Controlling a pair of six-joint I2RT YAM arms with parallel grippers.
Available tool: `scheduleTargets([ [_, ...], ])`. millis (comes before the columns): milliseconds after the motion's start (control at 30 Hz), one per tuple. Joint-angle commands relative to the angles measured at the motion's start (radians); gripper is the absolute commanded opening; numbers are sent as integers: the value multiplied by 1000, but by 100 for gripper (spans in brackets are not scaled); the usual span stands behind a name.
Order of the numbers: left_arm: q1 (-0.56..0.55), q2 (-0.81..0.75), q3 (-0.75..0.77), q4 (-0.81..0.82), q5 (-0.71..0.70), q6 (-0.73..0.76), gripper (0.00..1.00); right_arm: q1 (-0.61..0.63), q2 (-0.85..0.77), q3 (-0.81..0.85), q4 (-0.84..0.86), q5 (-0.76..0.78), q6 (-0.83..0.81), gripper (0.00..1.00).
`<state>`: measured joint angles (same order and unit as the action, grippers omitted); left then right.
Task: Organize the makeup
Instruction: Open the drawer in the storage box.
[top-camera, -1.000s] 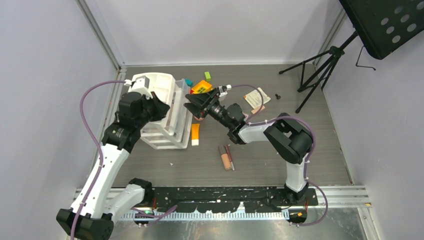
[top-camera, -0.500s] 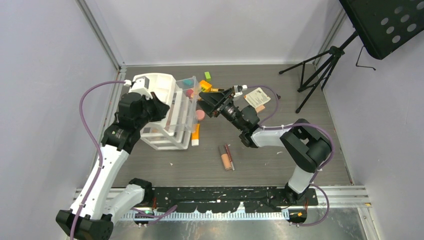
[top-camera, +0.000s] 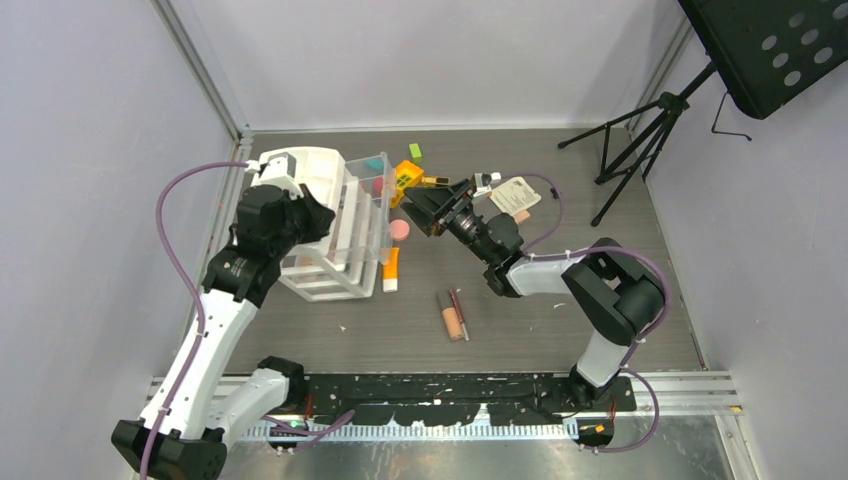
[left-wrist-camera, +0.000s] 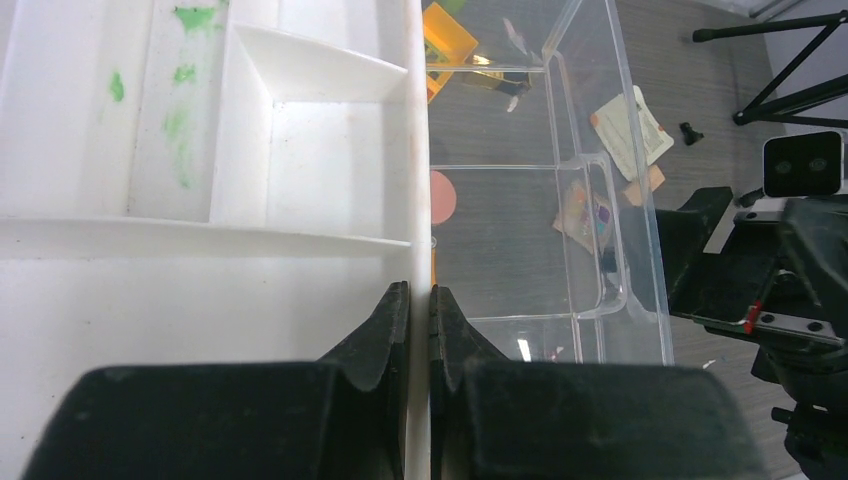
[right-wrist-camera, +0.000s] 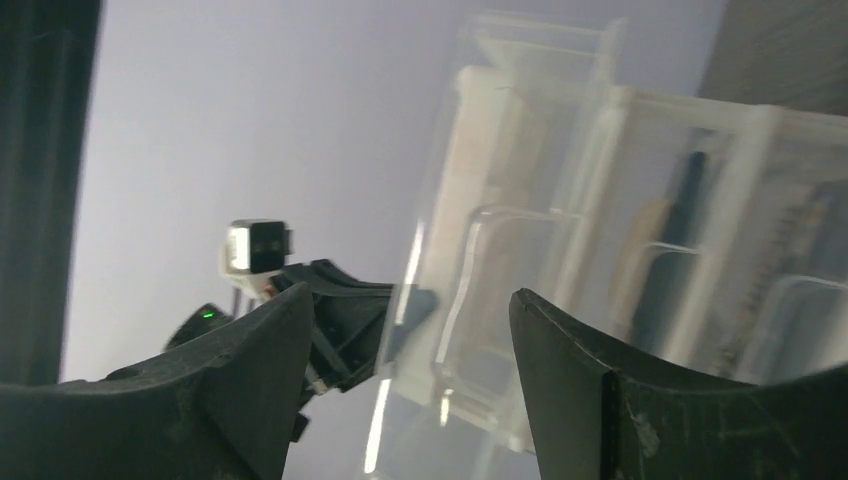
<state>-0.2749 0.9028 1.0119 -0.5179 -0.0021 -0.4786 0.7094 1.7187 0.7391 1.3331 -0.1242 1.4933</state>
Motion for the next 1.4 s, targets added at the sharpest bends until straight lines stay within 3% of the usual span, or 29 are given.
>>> scheduleTargets([
  [0,2,-17,41,-34,-76,36,0,-19,-69,-15,-199,20,-128,76],
  [267,2,34,56,-72,-104,71,0,-12,-235,232,-1047,95,-534,82],
  [500,2,93,39,-57,-77,68,0,18,-119,596,-1541,107,-680,86],
  [733,1,109,27,-41,-78,65,0,128,95,952,-1865,271,-790,87],
  [933,2,113,24,-34,-72,62,0,204,219,1156,-2096,495,-851,87],
  [1100,2,114,18,-29,-74,60,0,224,271,1252,-2210,605,-876,84],
  [1367,2,113,14,-23,-76,57,0,236,249,1265,-2231,710,-883,81],
])
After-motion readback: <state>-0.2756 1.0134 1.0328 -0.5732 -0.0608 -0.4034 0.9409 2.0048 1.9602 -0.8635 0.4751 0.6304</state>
